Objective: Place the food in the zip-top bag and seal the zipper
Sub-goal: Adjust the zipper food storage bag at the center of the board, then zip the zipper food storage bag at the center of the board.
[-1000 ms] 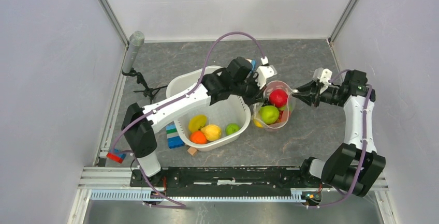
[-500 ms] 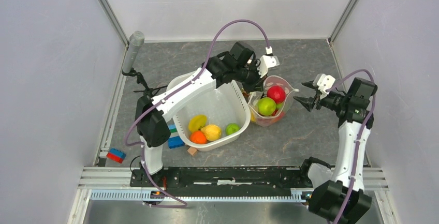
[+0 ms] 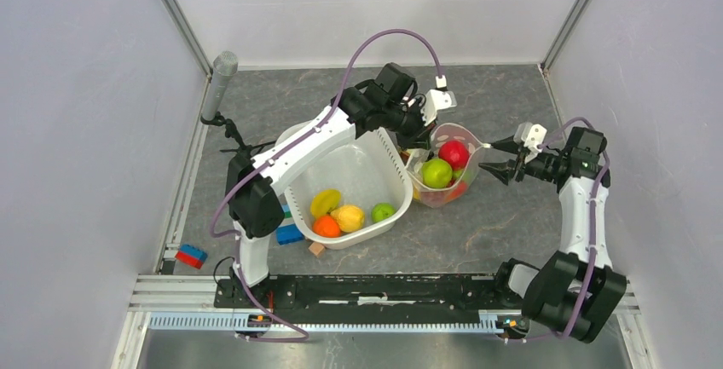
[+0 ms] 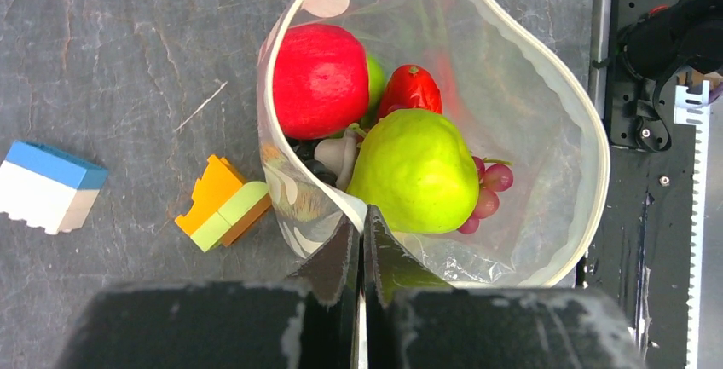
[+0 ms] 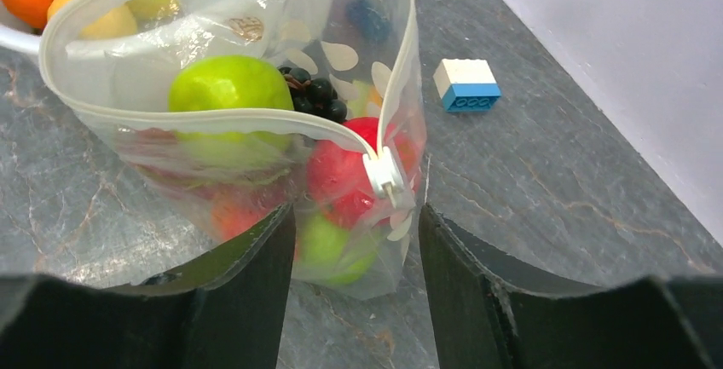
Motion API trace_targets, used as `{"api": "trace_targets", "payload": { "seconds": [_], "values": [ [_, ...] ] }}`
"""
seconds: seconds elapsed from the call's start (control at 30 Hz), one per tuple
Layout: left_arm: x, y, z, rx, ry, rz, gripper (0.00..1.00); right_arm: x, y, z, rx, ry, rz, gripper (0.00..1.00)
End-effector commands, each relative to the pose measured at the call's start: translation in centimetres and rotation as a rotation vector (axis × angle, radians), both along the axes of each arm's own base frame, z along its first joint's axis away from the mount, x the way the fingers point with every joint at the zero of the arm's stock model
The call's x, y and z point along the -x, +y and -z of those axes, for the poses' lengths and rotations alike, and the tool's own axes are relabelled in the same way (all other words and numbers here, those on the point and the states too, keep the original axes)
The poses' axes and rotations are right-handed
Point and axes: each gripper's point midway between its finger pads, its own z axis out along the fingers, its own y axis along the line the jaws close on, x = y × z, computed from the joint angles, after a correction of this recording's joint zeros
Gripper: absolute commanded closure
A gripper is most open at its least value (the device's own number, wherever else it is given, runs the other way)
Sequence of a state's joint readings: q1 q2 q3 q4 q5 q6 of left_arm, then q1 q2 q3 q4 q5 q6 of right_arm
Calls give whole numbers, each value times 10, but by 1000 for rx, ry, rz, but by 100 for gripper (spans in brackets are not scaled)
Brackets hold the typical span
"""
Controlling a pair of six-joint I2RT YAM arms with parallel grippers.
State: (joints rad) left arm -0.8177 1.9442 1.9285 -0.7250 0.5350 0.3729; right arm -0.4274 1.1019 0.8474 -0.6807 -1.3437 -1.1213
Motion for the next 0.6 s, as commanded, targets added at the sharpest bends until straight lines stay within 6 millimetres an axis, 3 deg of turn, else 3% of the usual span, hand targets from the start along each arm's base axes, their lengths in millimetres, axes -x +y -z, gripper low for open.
{"api": "trace_targets", "payload": {
  "seconds": [0.0,0.17,0.4,0.57],
  "values": [
    [2,-9,-18,52,-50,82,98,1,5,-13,4,-85,-81,40],
    [3,-10,-17,50,-46,90,98,7,12,-14,-27,-116,-142,45],
    [5,-10,-15,43,-30,103,98,-2,12,-16,-22,-121,-161,54],
    [7,-12,-16,48,-20,106,98,-6,14,-15,-26,-115,-176,70]
  ]
}}
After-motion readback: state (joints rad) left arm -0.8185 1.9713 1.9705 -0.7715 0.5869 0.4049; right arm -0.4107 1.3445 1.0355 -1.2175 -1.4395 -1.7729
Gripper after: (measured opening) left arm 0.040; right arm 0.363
